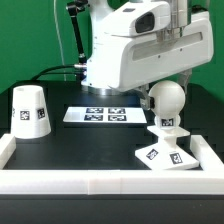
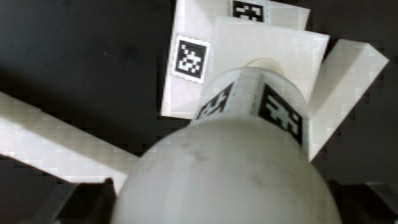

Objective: Assemble lamp

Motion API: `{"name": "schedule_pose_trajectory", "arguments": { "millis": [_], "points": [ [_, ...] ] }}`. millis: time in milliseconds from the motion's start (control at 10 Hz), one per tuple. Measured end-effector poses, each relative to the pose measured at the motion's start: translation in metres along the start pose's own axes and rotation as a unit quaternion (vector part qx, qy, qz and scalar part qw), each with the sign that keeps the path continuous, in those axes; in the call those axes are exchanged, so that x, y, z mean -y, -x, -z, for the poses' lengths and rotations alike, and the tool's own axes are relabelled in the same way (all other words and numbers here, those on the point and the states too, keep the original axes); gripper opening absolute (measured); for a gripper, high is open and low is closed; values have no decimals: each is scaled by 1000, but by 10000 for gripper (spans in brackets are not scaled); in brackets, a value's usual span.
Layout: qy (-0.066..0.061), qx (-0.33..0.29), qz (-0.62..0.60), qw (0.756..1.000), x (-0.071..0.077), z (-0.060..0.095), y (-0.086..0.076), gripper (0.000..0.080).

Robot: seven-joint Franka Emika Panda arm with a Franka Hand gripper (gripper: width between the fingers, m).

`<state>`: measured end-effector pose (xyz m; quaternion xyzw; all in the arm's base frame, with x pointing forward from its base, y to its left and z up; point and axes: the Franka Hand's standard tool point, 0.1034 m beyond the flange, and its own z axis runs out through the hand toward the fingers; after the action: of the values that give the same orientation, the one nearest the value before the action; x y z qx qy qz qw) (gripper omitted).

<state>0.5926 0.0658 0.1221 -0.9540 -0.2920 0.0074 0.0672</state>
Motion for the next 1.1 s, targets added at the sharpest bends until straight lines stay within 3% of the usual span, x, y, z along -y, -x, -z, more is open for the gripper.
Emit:
{"name": "schedule_pose_trajectory", "arguments": {
  "millis": [300,400,600,900,1100],
  "points": [
    [5,-7,26,1000,-9,2,1,574],
    [16,-21,22,999,-13,3,1,574],
    [55,-67,10,996,-17,6,10,576],
    [95,-108,8,990,-17,7,15,577],
    [96,-110,6,989,-16,7,14,577]
  ]
}}
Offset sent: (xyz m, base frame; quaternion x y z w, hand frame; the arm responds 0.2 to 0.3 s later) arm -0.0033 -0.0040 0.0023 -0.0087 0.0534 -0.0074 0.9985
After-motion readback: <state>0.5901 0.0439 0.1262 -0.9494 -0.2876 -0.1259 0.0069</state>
